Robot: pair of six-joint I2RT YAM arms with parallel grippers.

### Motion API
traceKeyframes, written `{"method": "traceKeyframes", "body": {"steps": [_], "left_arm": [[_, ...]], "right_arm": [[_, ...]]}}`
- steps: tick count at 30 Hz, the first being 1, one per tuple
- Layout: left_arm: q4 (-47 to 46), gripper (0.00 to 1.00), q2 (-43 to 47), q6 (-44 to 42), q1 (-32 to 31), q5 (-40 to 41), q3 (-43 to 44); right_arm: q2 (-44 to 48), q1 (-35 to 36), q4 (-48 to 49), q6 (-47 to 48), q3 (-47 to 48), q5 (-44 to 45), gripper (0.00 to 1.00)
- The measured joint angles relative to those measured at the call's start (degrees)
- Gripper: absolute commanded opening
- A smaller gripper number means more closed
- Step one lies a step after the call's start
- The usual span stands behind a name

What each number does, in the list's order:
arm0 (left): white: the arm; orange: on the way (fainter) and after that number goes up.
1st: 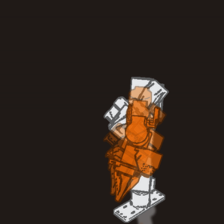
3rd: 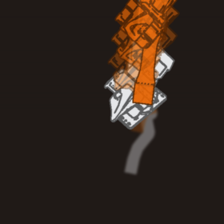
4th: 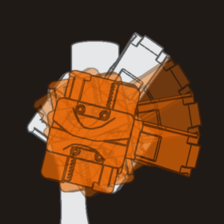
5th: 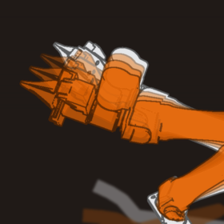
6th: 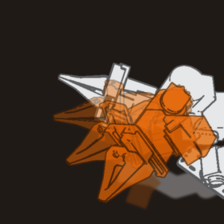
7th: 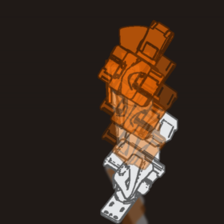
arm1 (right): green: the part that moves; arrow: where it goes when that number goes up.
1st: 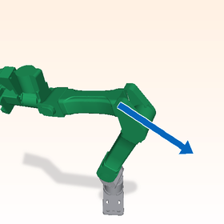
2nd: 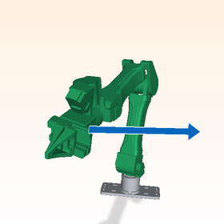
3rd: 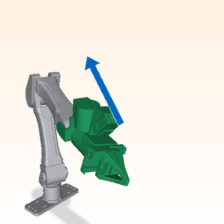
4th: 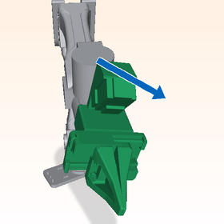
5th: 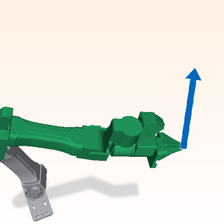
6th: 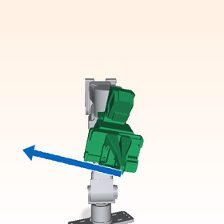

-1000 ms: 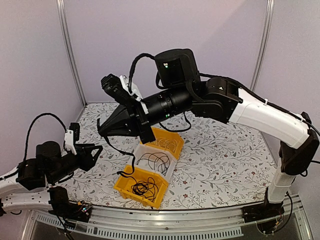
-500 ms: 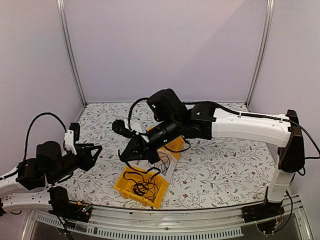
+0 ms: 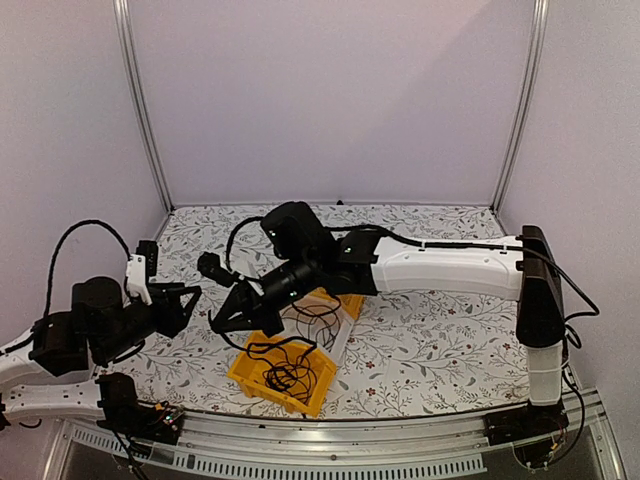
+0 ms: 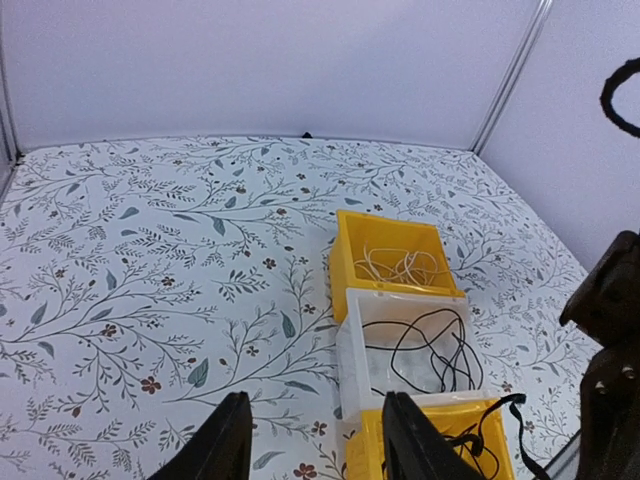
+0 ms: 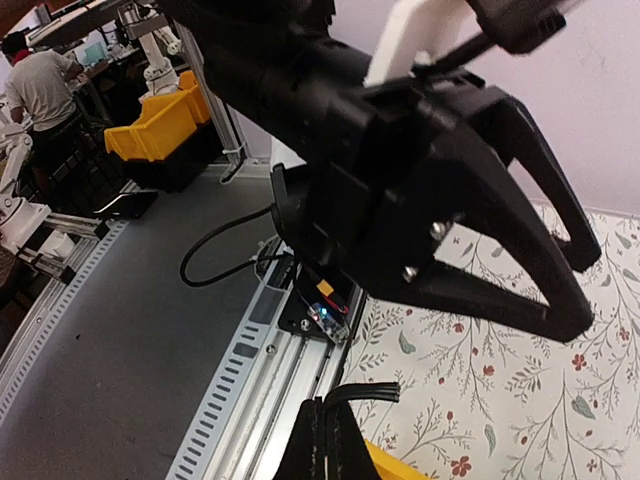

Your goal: Untangle the cables

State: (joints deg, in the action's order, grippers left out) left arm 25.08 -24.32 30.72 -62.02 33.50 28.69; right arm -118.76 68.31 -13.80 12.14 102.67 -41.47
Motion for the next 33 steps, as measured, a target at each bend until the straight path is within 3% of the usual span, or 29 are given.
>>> {"method": "traceKeyframes", "body": {"steps": [9,19,31,33], "left_arm": [[2.36,0.48,0.46,0.92,0.0,1.6,0.48],[3.15,0.48,-0.17,1.05,0.0,1.68,1.33],[2.89,0.5,-1.14,0.7,0.07,1.81,1.99],[2.1,0.51,-1.88,0.28,0.07,1.97,1.99]], "right_arm": [[-0.61,2.93,4.48,-2.36,2.51,-1.33,0.0],[-0.61,-3.45,6.16,-3.85,-11.96,-0.11,0.0],[-0.61,-3.17,-2.36,4.76,-15.74,13.51,0.0],[-1.01,-2.82,-5.7,7.06,-14.34,15.56,0.07]]}}
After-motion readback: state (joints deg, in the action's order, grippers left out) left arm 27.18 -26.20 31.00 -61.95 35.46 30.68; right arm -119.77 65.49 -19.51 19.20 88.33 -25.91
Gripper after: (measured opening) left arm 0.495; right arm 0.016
